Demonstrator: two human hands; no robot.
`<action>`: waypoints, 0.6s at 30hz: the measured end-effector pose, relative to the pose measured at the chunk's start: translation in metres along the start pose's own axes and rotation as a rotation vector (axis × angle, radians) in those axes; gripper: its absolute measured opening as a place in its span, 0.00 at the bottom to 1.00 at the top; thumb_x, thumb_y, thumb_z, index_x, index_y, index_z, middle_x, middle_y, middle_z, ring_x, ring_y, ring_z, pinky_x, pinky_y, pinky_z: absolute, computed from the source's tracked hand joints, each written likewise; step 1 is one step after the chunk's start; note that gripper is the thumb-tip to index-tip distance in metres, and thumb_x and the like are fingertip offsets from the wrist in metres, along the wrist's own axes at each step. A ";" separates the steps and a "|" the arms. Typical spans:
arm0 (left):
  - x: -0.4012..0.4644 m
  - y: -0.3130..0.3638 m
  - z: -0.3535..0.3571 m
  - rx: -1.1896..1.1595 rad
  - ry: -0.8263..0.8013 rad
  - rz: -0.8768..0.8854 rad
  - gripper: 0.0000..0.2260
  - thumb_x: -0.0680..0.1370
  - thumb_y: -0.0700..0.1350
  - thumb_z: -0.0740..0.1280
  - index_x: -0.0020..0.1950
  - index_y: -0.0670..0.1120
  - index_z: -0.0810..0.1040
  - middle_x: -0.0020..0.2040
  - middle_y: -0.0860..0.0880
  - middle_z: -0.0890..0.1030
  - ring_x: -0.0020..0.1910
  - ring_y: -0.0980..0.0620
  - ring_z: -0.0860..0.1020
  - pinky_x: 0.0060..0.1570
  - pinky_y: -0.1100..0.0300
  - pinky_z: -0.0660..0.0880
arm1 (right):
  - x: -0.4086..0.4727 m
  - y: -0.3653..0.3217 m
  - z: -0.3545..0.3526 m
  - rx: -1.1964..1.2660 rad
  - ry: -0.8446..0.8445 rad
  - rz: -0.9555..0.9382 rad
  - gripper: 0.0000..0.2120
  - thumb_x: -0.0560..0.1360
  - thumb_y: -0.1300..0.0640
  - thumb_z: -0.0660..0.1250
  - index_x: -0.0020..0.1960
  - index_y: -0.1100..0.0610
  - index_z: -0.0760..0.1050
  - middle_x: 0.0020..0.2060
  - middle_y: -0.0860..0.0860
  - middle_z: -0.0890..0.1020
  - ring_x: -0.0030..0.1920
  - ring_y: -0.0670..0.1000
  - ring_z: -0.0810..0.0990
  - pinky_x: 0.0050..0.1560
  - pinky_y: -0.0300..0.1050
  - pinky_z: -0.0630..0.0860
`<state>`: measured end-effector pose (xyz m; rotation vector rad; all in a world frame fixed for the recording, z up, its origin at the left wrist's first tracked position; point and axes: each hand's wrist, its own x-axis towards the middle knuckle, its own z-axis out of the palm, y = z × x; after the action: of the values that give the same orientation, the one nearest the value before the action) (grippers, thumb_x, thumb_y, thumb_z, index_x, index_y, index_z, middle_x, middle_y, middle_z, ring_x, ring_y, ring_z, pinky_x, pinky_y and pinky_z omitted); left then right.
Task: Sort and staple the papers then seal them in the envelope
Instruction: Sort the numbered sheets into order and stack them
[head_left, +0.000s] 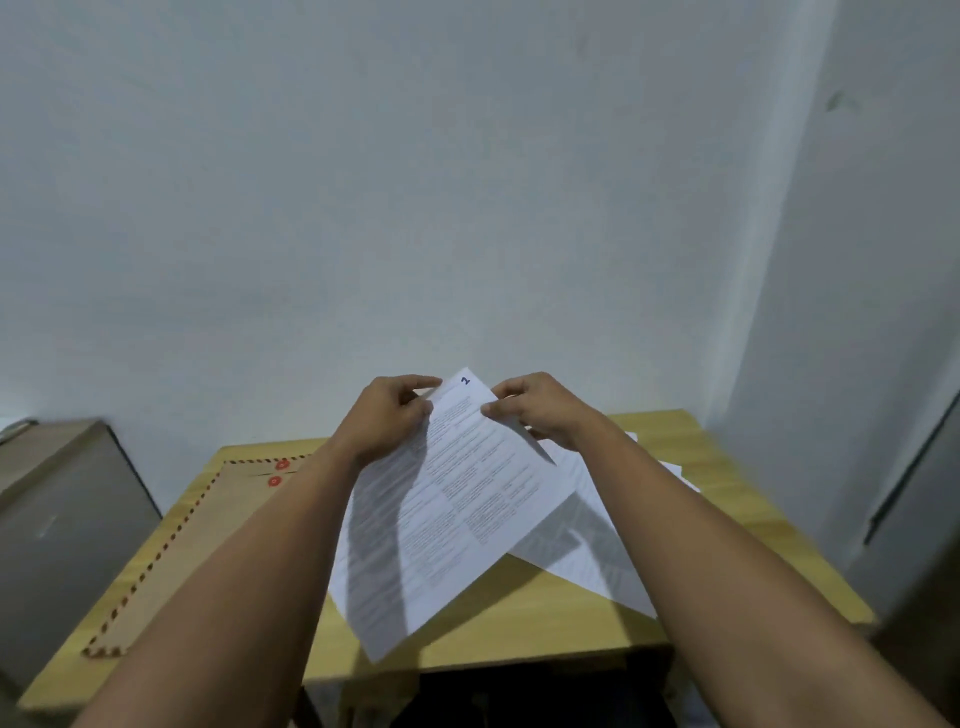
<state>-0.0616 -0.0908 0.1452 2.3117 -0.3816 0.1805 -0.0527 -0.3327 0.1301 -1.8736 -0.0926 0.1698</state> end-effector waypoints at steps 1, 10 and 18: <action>0.001 -0.004 0.010 0.035 -0.023 -0.006 0.17 0.82 0.44 0.65 0.71 0.54 0.79 0.52 0.52 0.85 0.49 0.56 0.81 0.44 0.61 0.74 | 0.002 0.011 -0.001 -0.005 0.006 0.014 0.07 0.76 0.58 0.76 0.54 0.57 0.85 0.47 0.54 0.89 0.45 0.51 0.87 0.49 0.48 0.81; 0.017 -0.075 0.065 0.006 -0.108 -0.163 0.15 0.82 0.39 0.64 0.64 0.53 0.83 0.30 0.60 0.82 0.27 0.61 0.71 0.34 0.68 0.73 | 0.049 0.082 0.009 -0.239 -0.033 0.099 0.18 0.76 0.60 0.74 0.65 0.56 0.80 0.48 0.55 0.86 0.44 0.53 0.88 0.42 0.40 0.75; 0.039 -0.140 0.046 -0.075 -0.128 -0.240 0.17 0.83 0.36 0.60 0.66 0.49 0.82 0.25 0.56 0.74 0.24 0.60 0.70 0.31 0.71 0.69 | 0.140 0.098 0.054 -0.459 -0.033 0.027 0.15 0.77 0.59 0.68 0.62 0.53 0.83 0.46 0.46 0.83 0.47 0.47 0.82 0.55 0.43 0.78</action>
<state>0.0218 -0.0404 0.0280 2.2785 -0.1680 -0.0990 0.0739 -0.2909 0.0112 -2.3309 -0.1378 0.2104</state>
